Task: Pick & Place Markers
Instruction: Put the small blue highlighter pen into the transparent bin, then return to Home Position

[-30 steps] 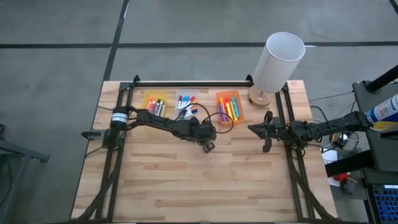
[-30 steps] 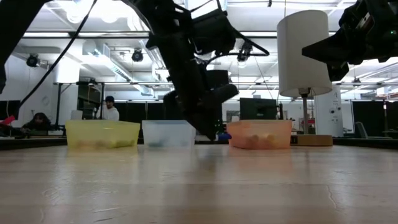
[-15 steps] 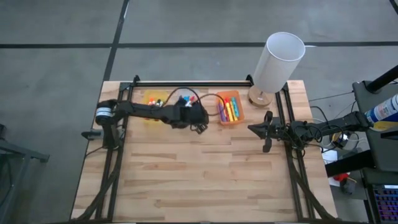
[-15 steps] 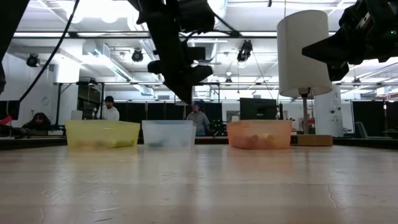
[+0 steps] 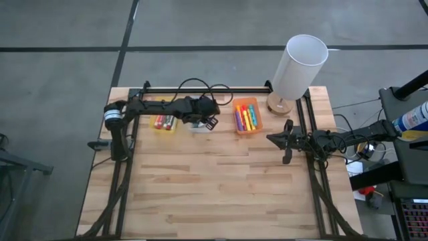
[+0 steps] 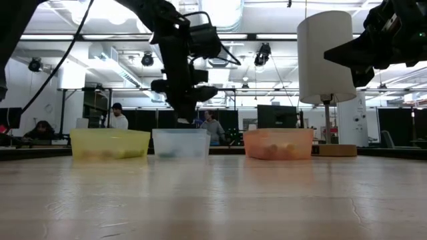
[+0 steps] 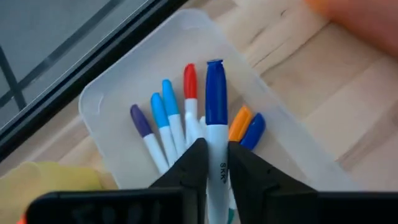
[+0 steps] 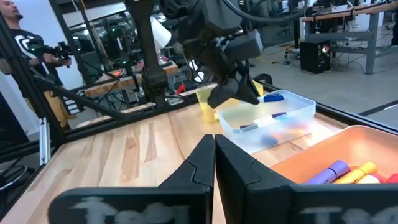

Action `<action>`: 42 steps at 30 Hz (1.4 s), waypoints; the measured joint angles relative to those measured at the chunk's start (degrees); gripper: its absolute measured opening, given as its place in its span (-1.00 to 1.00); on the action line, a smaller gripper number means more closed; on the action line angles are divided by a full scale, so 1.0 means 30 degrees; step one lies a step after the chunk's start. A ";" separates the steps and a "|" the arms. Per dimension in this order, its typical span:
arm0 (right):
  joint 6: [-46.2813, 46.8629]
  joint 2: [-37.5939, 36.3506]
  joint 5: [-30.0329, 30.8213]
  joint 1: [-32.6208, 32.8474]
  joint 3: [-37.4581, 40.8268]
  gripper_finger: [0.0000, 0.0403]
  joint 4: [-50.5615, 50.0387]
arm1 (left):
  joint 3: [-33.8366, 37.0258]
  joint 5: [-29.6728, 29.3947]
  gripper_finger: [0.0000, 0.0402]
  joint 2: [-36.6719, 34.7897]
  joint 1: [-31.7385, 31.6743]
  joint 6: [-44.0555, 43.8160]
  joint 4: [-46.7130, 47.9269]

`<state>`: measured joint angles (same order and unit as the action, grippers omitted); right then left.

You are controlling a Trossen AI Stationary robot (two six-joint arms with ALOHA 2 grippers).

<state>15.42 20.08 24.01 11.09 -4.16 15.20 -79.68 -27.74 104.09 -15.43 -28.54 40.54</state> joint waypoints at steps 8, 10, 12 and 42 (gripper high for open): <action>0.0004 0.0000 0.0000 0.0000 0.0002 -0.96 0.0000 | 0.0480 -0.0229 -0.33 0.0007 -0.0200 0.0126 0.0007; 0.0000 0.0000 0.0000 0.0002 0.0002 -0.96 0.0000 | 0.0480 -0.0194 -0.31 0.0000 -0.0200 0.0068 -0.0015; 0.0002 0.0000 0.0005 0.0001 0.0005 -0.96 0.0000 | 0.0480 0.0008 -0.31 0.0000 -0.0195 0.0530 0.0073; 0.0004 -0.0006 0.0000 0.0007 0.0000 -0.96 0.0007 | 1.6130 0.8880 -1.00 -1.3816 0.6438 0.4746 -1.7611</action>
<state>15.43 20.06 24.01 11.11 -4.16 15.22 -31.29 -1.10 62.65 3.88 -14.31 -12.30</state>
